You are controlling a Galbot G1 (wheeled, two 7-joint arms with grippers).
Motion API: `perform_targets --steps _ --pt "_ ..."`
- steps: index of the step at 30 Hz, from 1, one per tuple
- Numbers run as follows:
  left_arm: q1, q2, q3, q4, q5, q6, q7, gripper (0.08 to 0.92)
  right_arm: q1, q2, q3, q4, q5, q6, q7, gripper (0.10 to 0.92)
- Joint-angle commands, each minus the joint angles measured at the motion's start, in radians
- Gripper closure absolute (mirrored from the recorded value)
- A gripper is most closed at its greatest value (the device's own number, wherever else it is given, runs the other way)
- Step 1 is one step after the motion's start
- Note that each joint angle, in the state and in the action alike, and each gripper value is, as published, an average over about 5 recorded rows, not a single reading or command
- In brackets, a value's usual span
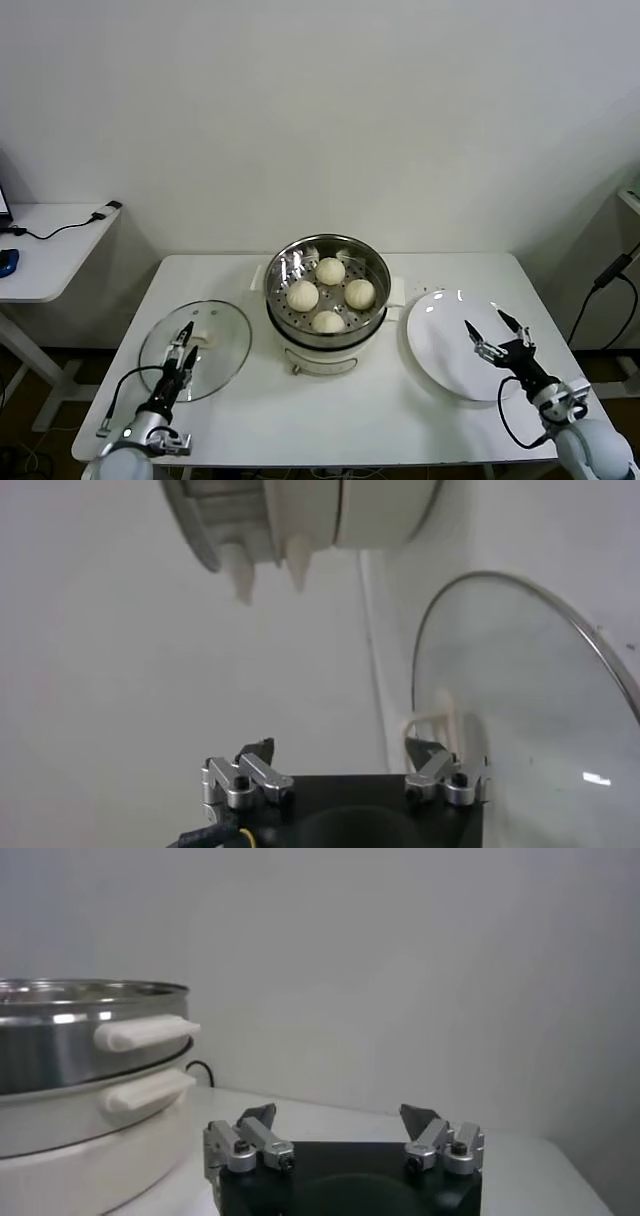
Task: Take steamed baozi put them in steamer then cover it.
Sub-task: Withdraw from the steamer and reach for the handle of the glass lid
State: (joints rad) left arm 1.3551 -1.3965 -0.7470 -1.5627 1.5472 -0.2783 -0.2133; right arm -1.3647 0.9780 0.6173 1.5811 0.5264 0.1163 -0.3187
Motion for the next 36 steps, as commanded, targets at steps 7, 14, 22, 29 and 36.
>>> perform_targets --steps 7,14,22,29,36 --pt "-0.17 0.02 0.007 0.218 0.016 0.024 -0.068 0.177 -0.016 0.034 0.017 -0.019 -0.068 0.013 -0.005 0.203" --pt "-0.185 0.019 0.037 0.234 -0.036 0.048 -0.059 0.177 -0.013 0.044 0.017 -0.023 -0.086 0.015 -0.008 0.203" --pt "-0.185 0.025 0.056 0.237 -0.085 0.06 -0.051 0.226 -0.012 0.057 0.016 -0.033 -0.105 0.021 -0.014 0.203" --pt "-0.185 0.03 0.062 0.243 -0.116 0.058 -0.023 0.424 -0.012 0.073 0.017 -0.043 -0.126 0.03 -0.019 0.203" --pt "-0.174 0.037 0.07 0.228 -0.164 0.054 -0.005 0.632 -0.006 0.08 0.016 -0.051 -0.143 0.036 -0.021 0.203"
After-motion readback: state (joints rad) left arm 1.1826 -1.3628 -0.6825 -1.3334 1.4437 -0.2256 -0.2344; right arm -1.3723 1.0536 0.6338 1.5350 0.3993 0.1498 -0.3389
